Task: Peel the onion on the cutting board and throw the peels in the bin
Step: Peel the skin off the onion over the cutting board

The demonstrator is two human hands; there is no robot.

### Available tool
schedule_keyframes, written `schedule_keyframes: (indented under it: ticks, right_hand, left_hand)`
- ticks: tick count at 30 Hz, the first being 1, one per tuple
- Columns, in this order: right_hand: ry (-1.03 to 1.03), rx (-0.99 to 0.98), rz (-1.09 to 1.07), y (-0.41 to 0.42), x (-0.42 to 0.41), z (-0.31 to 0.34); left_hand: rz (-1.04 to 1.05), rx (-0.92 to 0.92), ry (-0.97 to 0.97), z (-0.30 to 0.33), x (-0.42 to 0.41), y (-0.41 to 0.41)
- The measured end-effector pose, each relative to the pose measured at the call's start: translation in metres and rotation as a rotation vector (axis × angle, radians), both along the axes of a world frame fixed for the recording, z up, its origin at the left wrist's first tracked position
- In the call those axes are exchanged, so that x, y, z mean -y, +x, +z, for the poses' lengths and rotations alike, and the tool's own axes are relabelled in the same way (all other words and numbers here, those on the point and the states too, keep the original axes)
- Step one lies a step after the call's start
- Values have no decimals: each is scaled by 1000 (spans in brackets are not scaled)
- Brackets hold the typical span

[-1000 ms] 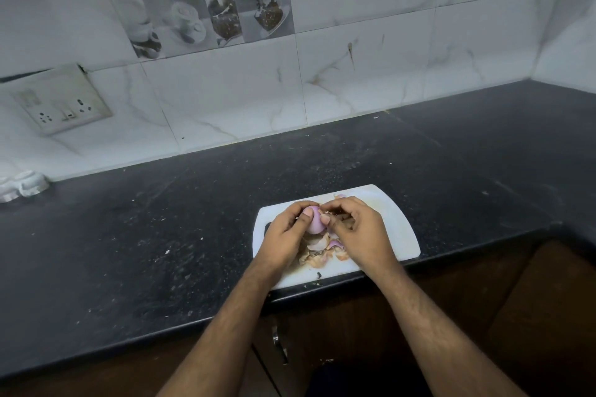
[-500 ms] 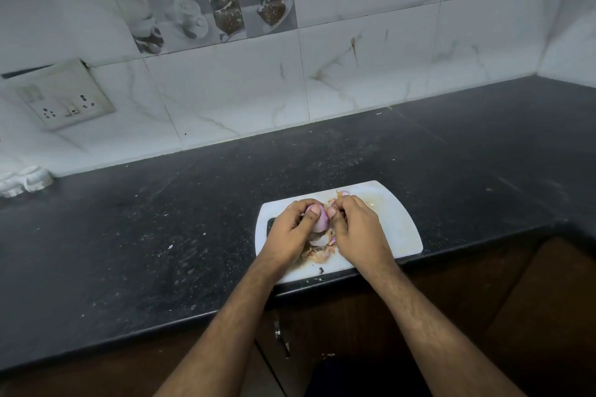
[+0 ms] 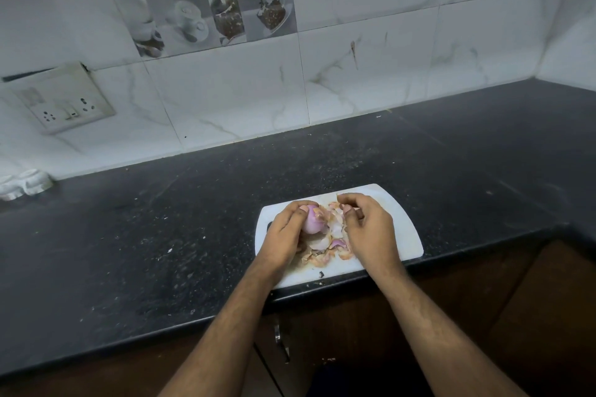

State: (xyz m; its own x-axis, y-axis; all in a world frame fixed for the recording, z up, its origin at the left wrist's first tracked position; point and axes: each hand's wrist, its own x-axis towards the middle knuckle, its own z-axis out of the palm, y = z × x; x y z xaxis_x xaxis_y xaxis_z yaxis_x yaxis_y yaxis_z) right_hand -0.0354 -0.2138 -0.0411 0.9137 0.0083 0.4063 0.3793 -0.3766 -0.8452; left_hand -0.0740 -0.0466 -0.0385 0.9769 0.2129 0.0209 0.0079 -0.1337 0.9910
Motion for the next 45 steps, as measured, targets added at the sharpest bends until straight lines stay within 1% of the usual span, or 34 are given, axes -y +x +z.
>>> schedule_keyframes:
  ticks: [3,5,8,12,17,20,25,27,31,38,45]
  right_hand:
    - [-91,43,85,-5,-7,1]
    - [-83,45,90,-7,-8,2]
    - [-60,102,113,-10,-6,3]
    - [-25,129,156,-15,-5,6]
    - [-42,93,166,-16,-4,5]
    - [-45,33,183,-15,-5,4]
    - [47,-129,260,-12,0,8]
    - [77,-165,300,-10,1,10]
    - [32,-166,300,-9,2,11]
    - [-20,-164,282,-5,4,7]
    - [-60,-153,251,-5,1,6]
  left_hand:
    - [-4,13,5,1,1,-1]
    - [-13,20,11,1,1,-2]
    - [-34,36,42,-1,2,-1]
    - [-36,91,66,2,4,-4]
    - [-13,139,97,4,5,-5]
    - [7,149,137,3,4,-5]
    - [23,141,180,2,3,-3]
    - [24,132,194,1,2,-3]
    - [7,114,221,0,2,-2]
    - [-14,140,364,0,3,-1]
    - [-1,141,385,-3,2,0]
